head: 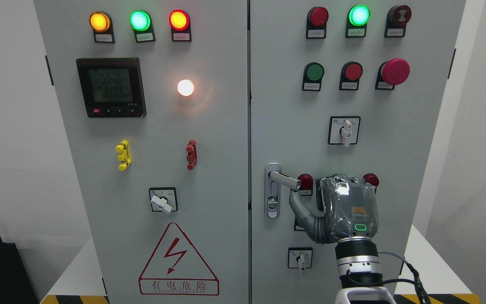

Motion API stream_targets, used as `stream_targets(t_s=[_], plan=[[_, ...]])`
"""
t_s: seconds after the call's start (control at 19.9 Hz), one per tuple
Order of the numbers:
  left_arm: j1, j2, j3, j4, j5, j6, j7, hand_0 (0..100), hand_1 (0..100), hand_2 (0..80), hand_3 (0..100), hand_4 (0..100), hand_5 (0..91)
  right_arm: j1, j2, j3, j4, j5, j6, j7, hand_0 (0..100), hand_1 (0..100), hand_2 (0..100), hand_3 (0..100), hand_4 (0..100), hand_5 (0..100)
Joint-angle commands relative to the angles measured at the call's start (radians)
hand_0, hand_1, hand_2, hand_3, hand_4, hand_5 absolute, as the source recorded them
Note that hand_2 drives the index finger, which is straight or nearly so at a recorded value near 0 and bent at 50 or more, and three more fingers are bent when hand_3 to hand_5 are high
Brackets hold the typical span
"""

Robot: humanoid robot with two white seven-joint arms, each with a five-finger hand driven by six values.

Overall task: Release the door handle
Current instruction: 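Open the right hand, release the handle and pull the hand away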

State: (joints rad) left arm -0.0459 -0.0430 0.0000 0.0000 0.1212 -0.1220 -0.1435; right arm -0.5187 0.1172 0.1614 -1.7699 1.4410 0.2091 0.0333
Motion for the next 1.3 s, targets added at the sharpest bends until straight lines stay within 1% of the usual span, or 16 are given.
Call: stream_targets(t_s=[0.0,0.4,0.45,0.65,0.75,0.8,0.9,0.95,1.0,1.05,1.1,1.15,1.2,1.25], plan=[[0.000,0.000,0.011,0.017,0.000,0.001,0.001,12,39,0.0,0,0,0.0,-0.001,-0.001,-0.003,0.000,-0.001,-0.001,0.000,44,12,97,100,100,98],[0.000,0.000,0.011,0.017,0.000,-0.001,0.001,12,39,0.0,0,0,0.0,0.028,-0.004,0.003,-0.020,-0.001,-0.011,-0.004,44,12,97,100,100,98],[0.000,0.000,0.011,0.017,0.000,0.001,0.001,12,39,0.0,0,0,0.0,0.038,-0.004,0.004,-0.031,-0.001,-0.013,-0.010,44,12,97,100,100,98],[0.001,0.000,0.011,0.017,0.000,0.001,0.001,12,39,0.0,0,0,0.0,0.097,-0.016,0.007,-0.075,-0.001,-0.053,-0.044,45,12,96,100,100,98],[0.000,0.000,0.011,0.017,0.000,-0.001,0.001,12,39,0.0,0,0,0.0,0.143,-0.025,0.006,-0.112,-0.002,-0.091,-0.082,45,12,96,100,100,98],[0.000,0.000,0.011,0.017,0.000,0.001,0.001,12,39,0.0,0,0,0.0,0.172,-0.043,0.003,-0.135,-0.002,-0.120,-0.116,45,12,96,100,100,98],[0.000,0.000,0.011,0.017,0.000,-0.001,0.001,12,39,0.0,0,0,0.0,0.218,-0.062,-0.005,-0.173,-0.007,-0.149,-0.165,45,12,93,100,100,96],[0.000,0.000,0.011,0.017,0.000,0.001,0.001,12,39,0.0,0,0,0.0,0.238,-0.070,-0.009,-0.190,-0.008,-0.157,-0.186,46,12,90,100,100,95],[0.000,0.000,0.011,0.017,0.000,0.001,0.001,12,39,0.0,0,0,0.0,0.264,-0.083,-0.031,-0.216,-0.011,-0.169,-0.214,47,12,83,100,96,92],[0.000,0.000,0.011,0.017,0.000,0.001,0.001,12,39,0.0,0,0,0.0,0.287,-0.088,-0.060,-0.233,-0.013,-0.191,-0.228,47,12,78,100,93,89],[0.000,0.000,0.011,0.017,0.000,0.001,0.001,12,39,0.0,0,0,0.0,0.311,-0.087,-0.084,-0.255,-0.013,-0.212,-0.227,47,12,63,96,82,74],[0.000,0.000,0.011,0.017,0.000,0.001,0.001,12,39,0.0,0,0,0.0,0.325,-0.087,-0.104,-0.270,-0.014,-0.227,-0.228,47,13,49,78,64,55],[0.000,0.000,0.011,0.017,0.000,0.001,0.001,12,39,0.0,0,0,0.0,0.338,-0.088,-0.127,-0.288,-0.014,-0.237,-0.228,47,13,43,69,57,48],[0.000,0.000,0.011,0.017,0.000,-0.001,0.001,12,39,0.0,0,0,0.0,0.354,-0.088,-0.150,-0.307,-0.020,-0.241,-0.230,47,14,28,42,33,24]])
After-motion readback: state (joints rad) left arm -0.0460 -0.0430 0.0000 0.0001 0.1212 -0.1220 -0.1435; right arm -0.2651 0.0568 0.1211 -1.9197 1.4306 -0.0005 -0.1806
